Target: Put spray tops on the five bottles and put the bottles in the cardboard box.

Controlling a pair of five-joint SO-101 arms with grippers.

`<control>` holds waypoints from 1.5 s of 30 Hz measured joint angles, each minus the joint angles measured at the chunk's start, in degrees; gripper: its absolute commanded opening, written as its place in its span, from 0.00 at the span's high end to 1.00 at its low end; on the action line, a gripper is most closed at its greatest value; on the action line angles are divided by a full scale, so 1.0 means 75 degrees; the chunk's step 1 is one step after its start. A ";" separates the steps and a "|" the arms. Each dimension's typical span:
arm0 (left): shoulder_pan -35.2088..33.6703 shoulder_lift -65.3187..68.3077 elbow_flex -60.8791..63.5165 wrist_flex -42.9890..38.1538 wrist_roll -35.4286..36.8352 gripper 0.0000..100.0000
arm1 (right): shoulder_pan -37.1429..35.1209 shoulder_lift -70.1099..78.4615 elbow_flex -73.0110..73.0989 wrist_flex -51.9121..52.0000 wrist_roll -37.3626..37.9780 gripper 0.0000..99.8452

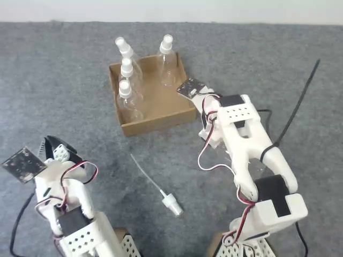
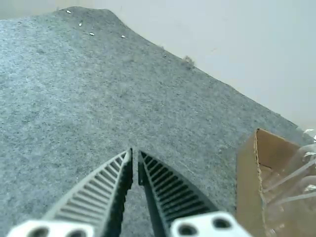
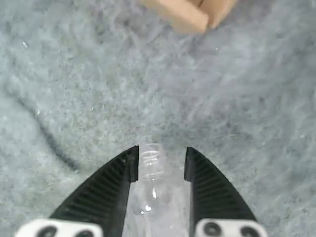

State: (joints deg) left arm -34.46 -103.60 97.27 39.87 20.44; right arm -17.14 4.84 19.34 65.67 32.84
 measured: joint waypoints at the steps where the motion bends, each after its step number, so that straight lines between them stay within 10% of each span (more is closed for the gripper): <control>1: 0.0000 0.0000 0.0000 0.0000 0.0000 0.98 | 0.0000 0.0000 -0.0023 0.0000 0.0000 0.81; 6: 0.0000 0.0000 0.0000 0.0000 0.0000 0.98 | 0.0000 0.0000 -0.0035 0.0258 0.0258 0.64; 45: 0.0000 0.0000 0.0000 0.0000 0.0000 0.98 | 0.0680 0.0000 0.0856 0.1055 0.1852 0.70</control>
State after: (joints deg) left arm -34.46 -103.60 97.27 39.87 20.44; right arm -12.04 4.84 25.76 73.58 46.73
